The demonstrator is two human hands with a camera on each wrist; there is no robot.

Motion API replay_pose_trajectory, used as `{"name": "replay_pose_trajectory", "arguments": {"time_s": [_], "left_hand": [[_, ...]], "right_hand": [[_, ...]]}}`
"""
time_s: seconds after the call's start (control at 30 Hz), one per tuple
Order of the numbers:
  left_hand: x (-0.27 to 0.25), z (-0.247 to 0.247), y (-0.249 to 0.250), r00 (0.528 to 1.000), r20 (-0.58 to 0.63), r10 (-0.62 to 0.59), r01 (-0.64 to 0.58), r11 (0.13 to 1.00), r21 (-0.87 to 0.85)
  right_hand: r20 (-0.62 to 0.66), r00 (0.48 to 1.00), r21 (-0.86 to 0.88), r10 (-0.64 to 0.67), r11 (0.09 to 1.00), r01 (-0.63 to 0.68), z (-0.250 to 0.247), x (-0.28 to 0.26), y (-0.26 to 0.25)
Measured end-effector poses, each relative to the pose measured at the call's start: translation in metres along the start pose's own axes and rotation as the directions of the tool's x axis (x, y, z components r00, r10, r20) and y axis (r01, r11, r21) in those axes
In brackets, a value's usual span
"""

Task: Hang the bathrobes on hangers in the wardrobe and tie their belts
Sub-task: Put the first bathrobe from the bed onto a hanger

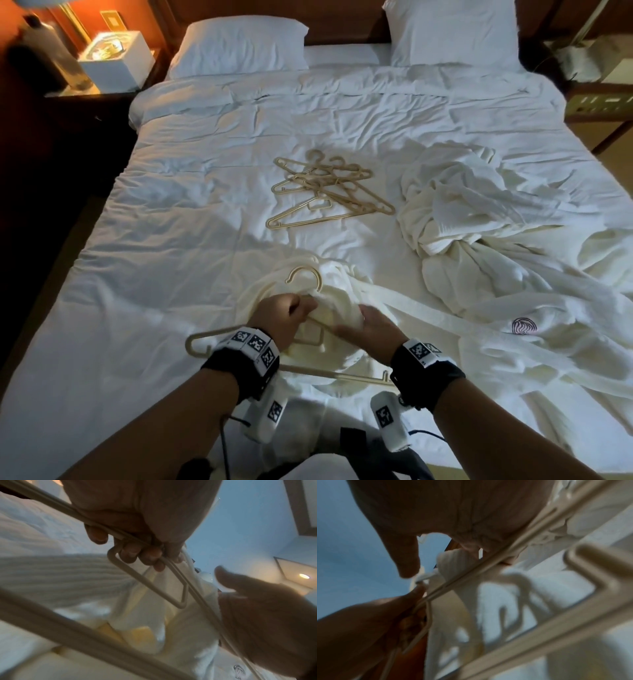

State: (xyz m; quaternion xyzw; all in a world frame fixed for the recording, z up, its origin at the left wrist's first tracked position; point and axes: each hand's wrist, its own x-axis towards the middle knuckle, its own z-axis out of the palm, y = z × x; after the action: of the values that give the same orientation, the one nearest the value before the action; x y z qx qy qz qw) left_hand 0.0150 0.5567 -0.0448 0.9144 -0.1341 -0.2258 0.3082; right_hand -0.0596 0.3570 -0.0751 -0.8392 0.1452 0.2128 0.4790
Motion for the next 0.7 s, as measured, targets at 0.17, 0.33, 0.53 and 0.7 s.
{"name": "replay_pose_trajectory", "arguments": {"time_s": [0.17,0.33,0.53,0.7], "left_hand": [[0.001,0.006,0.003,0.995,-0.077,0.058,-0.062,0.997,-0.043],[-0.002,-0.015,0.016,0.984,-0.018,0.177,-0.174,0.981,0.089],[-0.006,-0.031,0.082,0.923,0.29,0.253,-0.334,0.901,0.277],[-0.013,-0.022,0.126,0.93,0.107,0.351,-0.35,0.936,-0.023]], "right_hand": [[0.114,0.992,-0.375,-0.047,0.923,0.087,-0.012,-0.015,0.003],[0.087,0.95,-0.498,-0.299,0.813,0.301,-0.049,-0.039,-0.007],[0.022,0.888,-0.427,-0.459,0.799,0.423,-0.122,-0.063,-0.017],[-0.134,0.906,-0.481,-0.401,0.826,0.294,-0.183,-0.086,-0.006]]}}
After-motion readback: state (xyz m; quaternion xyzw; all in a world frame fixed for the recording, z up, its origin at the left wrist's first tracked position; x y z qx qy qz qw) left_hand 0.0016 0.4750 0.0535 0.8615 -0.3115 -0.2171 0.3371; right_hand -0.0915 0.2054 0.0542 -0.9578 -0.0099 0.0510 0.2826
